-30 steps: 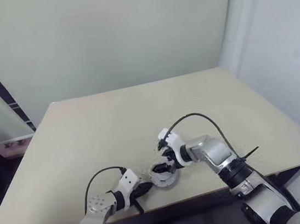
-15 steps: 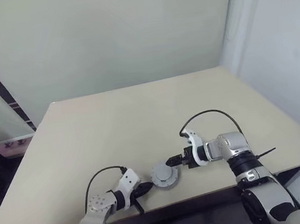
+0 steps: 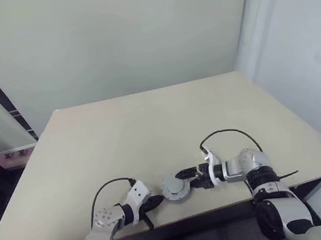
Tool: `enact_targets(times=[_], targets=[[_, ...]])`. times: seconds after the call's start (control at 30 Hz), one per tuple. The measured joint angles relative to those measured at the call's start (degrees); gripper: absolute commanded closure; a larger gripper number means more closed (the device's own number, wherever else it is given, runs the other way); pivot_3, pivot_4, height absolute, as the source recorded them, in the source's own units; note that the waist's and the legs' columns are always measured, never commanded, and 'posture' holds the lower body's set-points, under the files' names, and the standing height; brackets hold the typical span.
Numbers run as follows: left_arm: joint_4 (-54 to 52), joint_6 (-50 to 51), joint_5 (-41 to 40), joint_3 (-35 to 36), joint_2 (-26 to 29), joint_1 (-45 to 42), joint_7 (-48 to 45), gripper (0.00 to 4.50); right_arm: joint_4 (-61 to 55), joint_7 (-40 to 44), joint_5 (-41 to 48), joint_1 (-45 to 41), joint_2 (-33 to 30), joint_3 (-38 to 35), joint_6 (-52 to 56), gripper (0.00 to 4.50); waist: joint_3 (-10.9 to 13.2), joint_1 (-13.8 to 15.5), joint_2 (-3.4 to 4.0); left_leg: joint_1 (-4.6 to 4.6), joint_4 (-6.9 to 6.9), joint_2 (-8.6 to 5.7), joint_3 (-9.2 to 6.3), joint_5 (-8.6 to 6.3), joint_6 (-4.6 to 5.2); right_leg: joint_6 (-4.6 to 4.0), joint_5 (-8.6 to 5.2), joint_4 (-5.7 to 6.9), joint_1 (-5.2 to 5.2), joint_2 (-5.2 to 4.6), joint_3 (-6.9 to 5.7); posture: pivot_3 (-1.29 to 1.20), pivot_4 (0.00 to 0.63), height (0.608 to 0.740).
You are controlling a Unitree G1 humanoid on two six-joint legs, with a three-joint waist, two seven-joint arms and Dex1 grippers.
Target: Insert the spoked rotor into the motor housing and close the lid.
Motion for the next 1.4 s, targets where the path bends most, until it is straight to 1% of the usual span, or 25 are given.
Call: enact_targets(times=[0.27, 0.37, 0.4, 0.5, 0.57, 1.07, 1.17, 1.27, 1.4], targets=[[0.0, 0.2, 0.0, 0.0, 0.4, -0.1, -0.3, 4.50, 0.0, -1.0, 1.0, 0.5, 1.7, -0.5, 0.8, 0.02, 0.0, -0.2, 0.00, 0.04, -0.01, 0.02, 0.01, -0.02, 0.03, 0.01, 0.01, 0.05, 0.00, 0.03, 0.02, 0.00, 0.000, 0.740], [0.0, 0.3, 0.0, 0.0, 0.4, -0.2, -0.3, 4.50, -0.1, -1.4, 1.1, 0.9, 2.1, -0.4, 1.6, 0.60, 0.0, -0.2, 0.00, 0.04, 0.01, 0.01, 0.01, -0.02, 0.03, 0.01, 0.01, 0.04, 0.01, 0.02, 0.03, 0.00, 0.000, 0.740], [0.0, 0.2, 0.0, 0.0, 0.4, -0.2, -0.3, 4.50, -0.1, -1.4, 1.1, 1.3, 2.2, -0.3, 1.9, 0.88, 0.0, -0.2, -0.01, 0.04, 0.01, 0.01, 0.01, -0.02, 0.03, 0.01, 0.01, 0.04, 0.01, 0.02, 0.03, 0.00, 0.000, 0.740], [0.0, 0.3, 0.0, 0.1, 0.4, -0.1, -0.3, 4.50, -0.2, -1.9, 1.9, 2.5, 2.4, -0.9, 2.3, 1.97, 0.0, -0.2, 0.02, 0.04, 0.00, 0.00, 0.05, -0.03, 0.05, 0.01, 0.01, 0.03, 0.01, 0.02, 0.07, 0.00, 0.000, 0.740], [0.0, 0.5, 0.0, 0.3, 0.4, -0.1, -0.1, 4.50, -1.1, -2.0, 2.9, 2.4, 2.3, -1.7, 2.4, 2.33, 0.0, -0.2, 0.02, 0.16, 0.00, 0.02, 0.08, -0.03, 0.05, 0.01, 0.01, 0.05, 0.09, 0.02, 0.08, 0.00, 0.000, 0.740], [-1.1, 2.5, -0.5, 1.2, -0.5, 0.5, 0.5, 4.50, -1.3, -4.3, 4.5, 2.5, 2.7, -2.8, 2.4, 2.35, 0.0, -0.2, 0.01, 0.24, 0.01, 0.03, 0.13, -0.02, 0.05, 0.01, 0.01, 0.08, 0.15, 0.04, 0.11, 0.00, 0.000, 0.740], [-1.8, 3.1, -1.3, 1.5, -0.8, 1.2, 0.6, 3.90, -1.3, -4.5, 4.8, 2.5, 2.7, -2.8, 2.3, 2.35, 0.0, -0.3, 0.01, 0.24, 0.00, 0.03, 0.13, -0.03, 0.05, 0.01, 0.01, 0.07, 0.14, 0.04, 0.11, 0.00, 0.000, 0.740], [-3.2, 5.4, -2.3, 1.5, -1.0, 1.6, 0.5, 2.87, -1.3, -4.6, 5.1, 2.6, 2.9, -2.8, 2.1, 2.35, 0.0, -0.4, 0.01, 0.23, 0.00, 0.04, 0.12, -0.03, 0.05, 0.01, 0.01, 0.08, 0.14, 0.05, 0.10, 0.00, 0.000, 0.740], [-5.8, 12.3, -5.9, 3.6, -1.0, 1.8, 1.3, 1.47, -1.3, -4.8, 5.5, 2.9, 3.4, -2.7, 1.3, 2.36, 0.0, -1.1, -0.01, 0.23, 0.04, 0.10, 0.11, -0.02, 0.06, 0.01, 0.01, 0.12, 0.13, 0.10, 0.09, 0.00, 0.000, 0.740]])
